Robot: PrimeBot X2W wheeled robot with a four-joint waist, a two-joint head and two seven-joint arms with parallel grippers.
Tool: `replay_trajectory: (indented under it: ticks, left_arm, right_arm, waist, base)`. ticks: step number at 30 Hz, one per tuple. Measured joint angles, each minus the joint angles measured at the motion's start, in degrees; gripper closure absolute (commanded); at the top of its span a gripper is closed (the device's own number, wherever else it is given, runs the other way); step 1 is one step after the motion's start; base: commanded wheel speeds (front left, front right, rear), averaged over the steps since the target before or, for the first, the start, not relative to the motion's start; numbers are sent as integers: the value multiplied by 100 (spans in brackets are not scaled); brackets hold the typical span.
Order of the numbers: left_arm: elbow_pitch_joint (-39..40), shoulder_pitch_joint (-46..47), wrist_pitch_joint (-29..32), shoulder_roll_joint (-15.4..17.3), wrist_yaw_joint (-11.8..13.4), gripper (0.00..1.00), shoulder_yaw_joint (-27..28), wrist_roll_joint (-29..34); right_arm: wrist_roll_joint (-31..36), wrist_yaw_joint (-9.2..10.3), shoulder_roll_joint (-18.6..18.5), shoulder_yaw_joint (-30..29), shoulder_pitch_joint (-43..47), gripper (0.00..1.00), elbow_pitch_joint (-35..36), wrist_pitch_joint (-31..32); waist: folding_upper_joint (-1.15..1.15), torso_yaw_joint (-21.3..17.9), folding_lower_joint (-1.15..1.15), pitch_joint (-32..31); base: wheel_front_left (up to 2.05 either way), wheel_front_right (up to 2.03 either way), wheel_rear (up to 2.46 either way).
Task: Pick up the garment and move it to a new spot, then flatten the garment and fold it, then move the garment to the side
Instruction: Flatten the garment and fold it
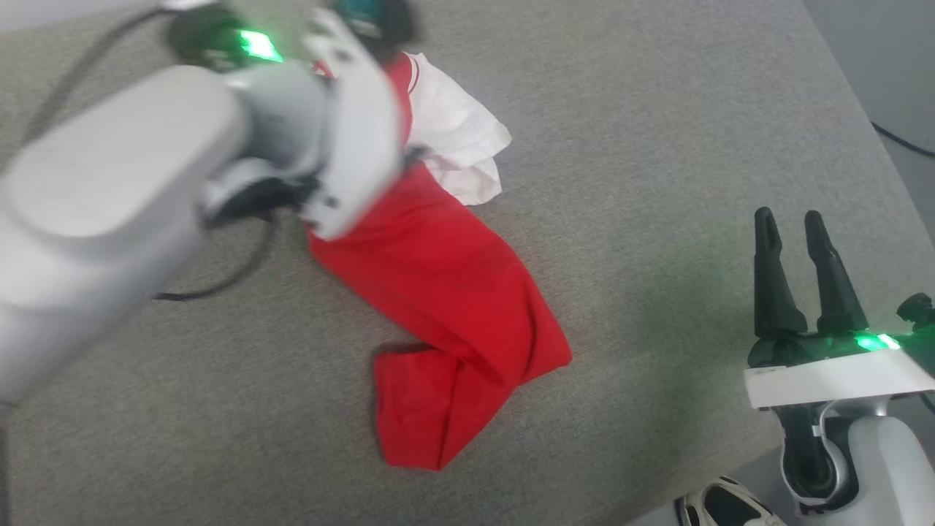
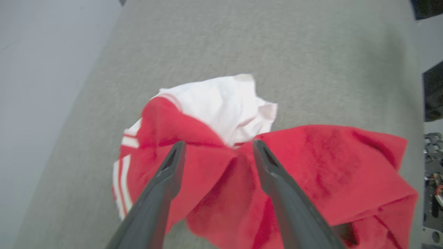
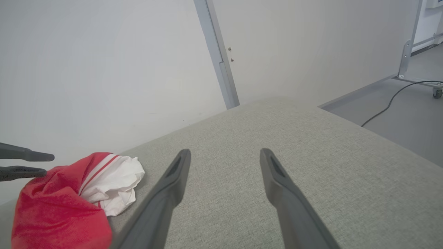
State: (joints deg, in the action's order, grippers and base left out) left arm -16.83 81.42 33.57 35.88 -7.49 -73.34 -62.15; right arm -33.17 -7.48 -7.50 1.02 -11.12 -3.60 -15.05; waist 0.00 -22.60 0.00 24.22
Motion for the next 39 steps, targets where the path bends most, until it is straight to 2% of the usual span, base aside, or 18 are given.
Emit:
replay_trajectory:
  ticks: [4,7,9,12,21,22,24,25,29,34,39]
  left_arm:
    - [158,17,439,-513,0,0,-9,-68]
    - [-104,26,617,-797,0,0,-9,-23]
    - [-383,32,728,-895,0,0,-10,256]
    - [-736,25,820,-913,0,0,-8,646]
    - [-1191,-137,954,-754,0,0,-11,889]
    - [-1188,-137,956,-737,0,7,-9,933]
    - [-1190,-137,949,-735,0,73,-9,929]
    - [-1214,-137,901,-743,0,100,-9,881]
    - [-1248,-121,738,-812,0,100,-9,750]
    - [-1277,-64,327,-1035,0,100,76,-81]
    - [-1283,-47,-296,-1135,0,100,541,-894]
  right_arm:
    - [-34,0,77,44,-5,0,-20,0]
    - [-62,0,138,111,-66,0,-34,0]
    - [-85,0,187,168,-112,0,-40,0]
    - [-116,0,232,201,-127,0,-56,0]
    - [-151,0,335,193,-147,0,-74,0]
    - [-151,0,342,190,-147,0,-74,0]
    - [-148,0,346,185,-150,0,-74,0]
    - [-143,0,348,182,-152,0,-74,0]
    - [-97,0,347,162,-204,0,-66,0]
    - [-51,0,255,92,-199,0,-68,0]
    - [-8,0,83,1,-166,0,-56,0]
  waist:
    - [0,-132,0,41]
    - [0,-263,0,103]
    - [0,-366,0,153]
    - [0,-528,0,233]
    - [0,-799,0,422]
    - [0,-803,0,431]
    - [0,-797,0,439]
    - [0,-788,0,439]
    - [0,-711,0,417]
    - [0,-510,0,339]
    - [0,-174,0,190]
  base:
    - [0,0,0]
    - [0,0,0]
    - [0,0,0]
    - [0,0,0]
    - [0,0,0]
    - [0,0,0]
    - [0,0,0]
    - [0,0,0]
    - [0,0,0]
    - [0,0,0]
    - [0,0,0]
